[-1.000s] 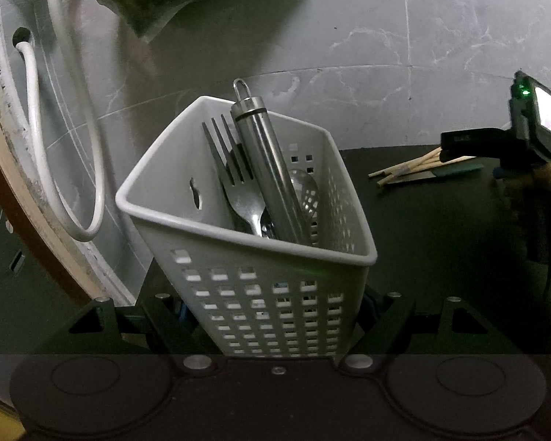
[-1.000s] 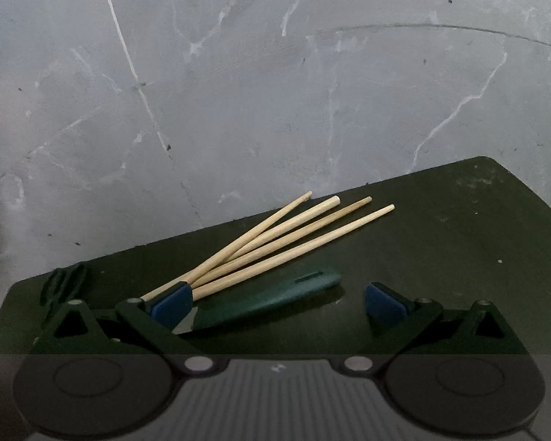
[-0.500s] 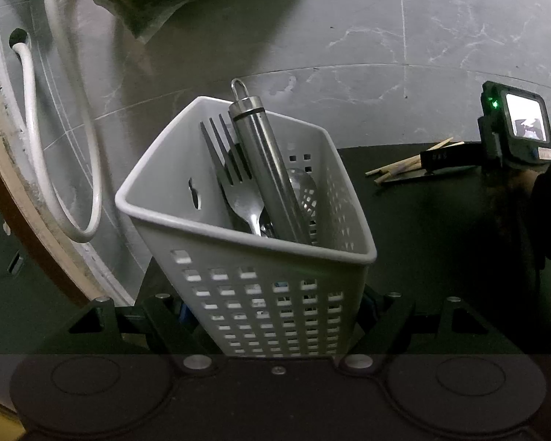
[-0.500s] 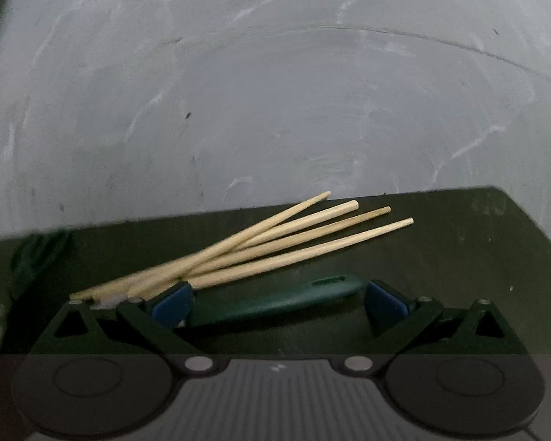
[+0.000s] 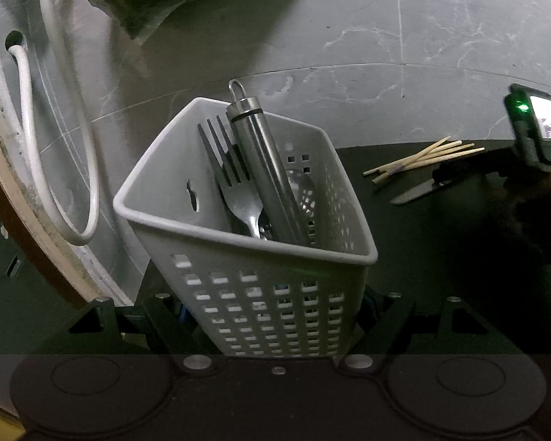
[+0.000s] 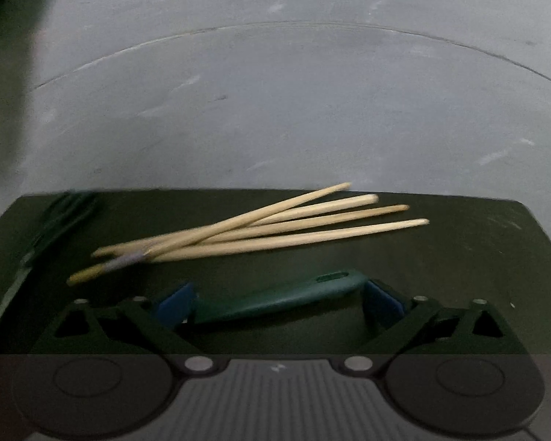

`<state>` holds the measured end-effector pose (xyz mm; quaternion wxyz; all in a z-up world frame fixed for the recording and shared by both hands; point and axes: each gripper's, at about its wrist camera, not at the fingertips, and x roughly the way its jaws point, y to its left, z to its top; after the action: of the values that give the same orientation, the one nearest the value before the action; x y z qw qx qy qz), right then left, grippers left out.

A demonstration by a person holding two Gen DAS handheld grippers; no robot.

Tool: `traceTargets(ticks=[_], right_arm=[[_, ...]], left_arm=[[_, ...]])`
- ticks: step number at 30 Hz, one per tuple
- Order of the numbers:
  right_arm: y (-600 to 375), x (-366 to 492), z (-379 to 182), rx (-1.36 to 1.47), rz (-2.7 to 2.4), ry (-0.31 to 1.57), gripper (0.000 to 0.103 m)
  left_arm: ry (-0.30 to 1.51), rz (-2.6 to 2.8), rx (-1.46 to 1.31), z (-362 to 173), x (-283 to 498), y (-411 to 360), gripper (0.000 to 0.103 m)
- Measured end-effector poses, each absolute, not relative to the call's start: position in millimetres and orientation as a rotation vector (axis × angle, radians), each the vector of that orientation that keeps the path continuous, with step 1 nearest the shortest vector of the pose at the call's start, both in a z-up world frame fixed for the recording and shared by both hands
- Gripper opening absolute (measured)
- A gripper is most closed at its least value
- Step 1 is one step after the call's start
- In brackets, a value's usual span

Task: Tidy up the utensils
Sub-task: 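Close the right tool on the green-handled knife's handle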

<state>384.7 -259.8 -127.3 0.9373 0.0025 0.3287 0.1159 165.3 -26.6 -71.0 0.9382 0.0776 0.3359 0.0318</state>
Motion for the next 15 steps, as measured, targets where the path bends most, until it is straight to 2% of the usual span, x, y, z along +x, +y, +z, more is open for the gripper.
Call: traceTargets(ticks=[7,15], right_arm=[[-263,366,-128,-0.19,0.635,0.667,0.099],[-275,400,-120,0.146,0.502,0.712,0.099]], left_arm=[[0.692,0.046,0.17,-71,167,-25,0.08],[0.697,0.031,0.181,-72,167,-25,0.08]])
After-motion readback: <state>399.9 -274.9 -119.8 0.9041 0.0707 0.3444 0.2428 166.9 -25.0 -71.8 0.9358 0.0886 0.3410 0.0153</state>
